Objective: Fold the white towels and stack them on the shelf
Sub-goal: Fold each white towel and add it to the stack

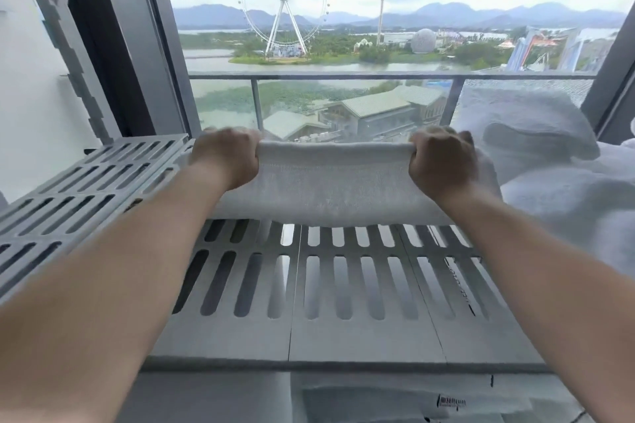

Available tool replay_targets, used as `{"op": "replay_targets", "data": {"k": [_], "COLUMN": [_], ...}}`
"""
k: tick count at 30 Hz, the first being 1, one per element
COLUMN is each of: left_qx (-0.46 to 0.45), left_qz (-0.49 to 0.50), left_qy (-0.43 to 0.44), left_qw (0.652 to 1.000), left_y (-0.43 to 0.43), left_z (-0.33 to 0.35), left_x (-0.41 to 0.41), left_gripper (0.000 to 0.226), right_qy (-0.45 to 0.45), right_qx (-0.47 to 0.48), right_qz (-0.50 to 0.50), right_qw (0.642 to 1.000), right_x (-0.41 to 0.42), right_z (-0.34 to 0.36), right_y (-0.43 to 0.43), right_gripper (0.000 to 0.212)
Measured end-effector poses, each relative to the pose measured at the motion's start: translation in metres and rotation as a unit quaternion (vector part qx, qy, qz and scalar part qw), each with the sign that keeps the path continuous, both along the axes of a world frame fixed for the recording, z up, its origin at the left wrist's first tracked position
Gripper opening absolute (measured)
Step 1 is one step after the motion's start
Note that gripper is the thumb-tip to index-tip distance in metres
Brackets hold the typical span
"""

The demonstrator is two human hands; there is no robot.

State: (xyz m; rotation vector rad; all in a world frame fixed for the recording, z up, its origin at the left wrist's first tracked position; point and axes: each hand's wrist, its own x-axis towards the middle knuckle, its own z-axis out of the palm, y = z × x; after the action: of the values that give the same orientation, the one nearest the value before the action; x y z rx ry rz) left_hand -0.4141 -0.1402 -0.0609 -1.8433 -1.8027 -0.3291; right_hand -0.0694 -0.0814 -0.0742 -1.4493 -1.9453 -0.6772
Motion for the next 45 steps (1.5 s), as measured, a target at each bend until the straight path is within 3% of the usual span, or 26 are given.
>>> {"op": "replay_targets", "data": {"k": [4, 6, 13, 16, 18, 21, 26, 29, 33, 37, 39, 42, 45], "left_qx": [-0.168, -0.179, -0.100, -0.111, -0.067, -0.032, -0.147, -0.136, -0.114, -0.176, -0.193, -0.095, 0.018], "left_qz": [0.065, 0.072, 0.064, 0.063, 0.050, 0.031, 0.083, 0.103, 0.096, 0.142, 0.182, 0.150, -0.041], "left_qy": [-0.052, -0.085, -0.105, -0.114, -0.118, -0.127, -0.142, -0.111, -0.119, -0.075, -0.043, -0.025, -0.092], "left_qw": [0.982, 0.978, 0.987, 0.985, 0.989, 0.991, 0.975, 0.979, 0.982, 0.971, 0.963, 0.984, 0.995], "left_y": [0.020, 0.026, 0.030, 0.033, 0.035, 0.039, 0.056, 0.059, 0.059, 0.058, 0.059, 0.057, 0.051], "left_z": [-0.024, -0.029, -0.049, -0.040, -0.030, -0.020, -0.022, -0.043, -0.045, -0.038, -0.031, -0.026, -0.028], "left_x": [0.000, -0.004, -0.010, -0.016, -0.020, -0.024, -0.014, -0.007, -0.009, -0.003, 0.009, 0.035, 0.071], "left_gripper": [0.013, 0.016, 0.017, 0.022, 0.024, 0.023, 0.026, 0.024, 0.021, 0.026, 0.029, 0.035, 0.036], "right_qy": [0.009, 0.011, 0.045, 0.040, 0.062, 0.059, 0.037, 0.029, 0.033, 0.041, 0.033, 0.040, 0.046], "right_qx": [-0.222, -0.269, -0.258, -0.151, -0.049, 0.004, -0.115, -0.143, -0.188, -0.249, -0.262, -0.261, -0.239], "right_qz": [0.034, 0.031, 0.013, 0.010, 0.031, 0.038, -0.014, -0.035, 0.019, 0.072, 0.073, 0.085, 0.088], "right_qw": [0.975, 0.963, 0.965, 0.988, 0.996, 0.998, 0.993, 0.989, 0.981, 0.965, 0.962, 0.961, 0.966], "right_x": [-0.002, -0.001, -0.002, -0.002, 0.000, 0.002, -0.003, -0.007, -0.004, -0.002, -0.003, -0.005, -0.007], "right_z": [-0.025, -0.034, -0.040, -0.038, -0.031, -0.022, -0.017, -0.033, -0.044, -0.043, -0.043, -0.044, -0.043], "right_y": [0.028, 0.036, 0.042, 0.041, 0.039, 0.038, 0.059, 0.067, 0.070, 0.067, 0.066, 0.068, 0.066], "right_gripper": [0.027, 0.019, 0.028, 0.026, 0.034, 0.038, 0.042, 0.046, 0.045, 0.068, 0.068, 0.061, 0.058]}}
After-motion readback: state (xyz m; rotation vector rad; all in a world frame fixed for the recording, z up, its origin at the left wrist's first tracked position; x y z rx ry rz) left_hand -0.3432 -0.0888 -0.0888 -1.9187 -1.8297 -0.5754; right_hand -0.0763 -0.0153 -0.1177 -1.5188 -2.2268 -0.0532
